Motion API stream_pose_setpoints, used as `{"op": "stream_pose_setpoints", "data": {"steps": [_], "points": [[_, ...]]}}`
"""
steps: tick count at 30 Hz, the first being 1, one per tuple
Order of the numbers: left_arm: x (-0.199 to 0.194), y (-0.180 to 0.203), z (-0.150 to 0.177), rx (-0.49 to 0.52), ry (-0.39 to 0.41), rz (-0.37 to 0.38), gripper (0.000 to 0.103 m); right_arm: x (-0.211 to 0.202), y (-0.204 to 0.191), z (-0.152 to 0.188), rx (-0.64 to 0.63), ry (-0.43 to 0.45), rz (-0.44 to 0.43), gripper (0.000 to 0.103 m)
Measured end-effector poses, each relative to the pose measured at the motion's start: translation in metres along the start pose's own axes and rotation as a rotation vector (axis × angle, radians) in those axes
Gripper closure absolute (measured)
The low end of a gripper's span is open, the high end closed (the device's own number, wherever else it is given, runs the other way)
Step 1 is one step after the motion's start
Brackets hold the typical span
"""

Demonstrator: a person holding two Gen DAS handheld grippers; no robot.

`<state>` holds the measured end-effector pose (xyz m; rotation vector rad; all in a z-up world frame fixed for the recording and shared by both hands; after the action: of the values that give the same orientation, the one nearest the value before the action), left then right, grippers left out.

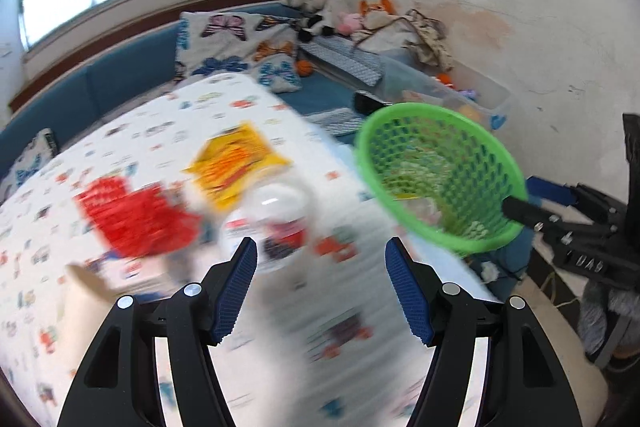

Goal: Collect trash
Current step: 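Grasp the red mesh net with the right tool while the left tool grasps the white paper cup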

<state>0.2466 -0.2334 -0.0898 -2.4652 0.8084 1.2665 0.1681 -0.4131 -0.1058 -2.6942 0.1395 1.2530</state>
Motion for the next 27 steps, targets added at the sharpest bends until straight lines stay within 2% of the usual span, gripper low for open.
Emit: {"op": "stream_pose_setpoints", "data": {"steps": [6,9,15,19,27], "points": [[-0.024,-0.064,0.022,-0.078,0.018,-0.092,0.036,0.001,-0.03,-0.007,-0.049,-0.003,-0.04,0.033],[-0.033,-0.095,0.032,-0.116,0.024,-0.135,0.031,0.004,-0.044,-0.011,-0.071,-0.007,-0.059,0.033],[-0.036,-0.141,0.051,-0.145,0.002,-0.202,0.026,0.009,-0.08,-0.019,-0.123,-0.019,-0.095,0.033],[-0.026,-0.158,0.06,-0.127,-0.028,-0.226,0.024,0.011,-0.102,-0.024,-0.158,-0.019,-0.113,0.032],[-0.003,-0.178,0.065,-0.107,-0.073,-0.217,0.021,0.02,-0.143,-0.035,-0.219,-0.032,-0.15,0.032]]}}
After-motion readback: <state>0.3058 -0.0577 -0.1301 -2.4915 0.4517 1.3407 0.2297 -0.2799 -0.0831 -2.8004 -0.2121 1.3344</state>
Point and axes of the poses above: each gripper's, at about its wrist camera, not at the fingertips, and x roughly the way its jaws point, y to its right, z to its underside, the point moved 8 cm from there along x, roughly the way its jaws point, and after that the axes turned 7 degrees about -y, right-handed, at the moved point
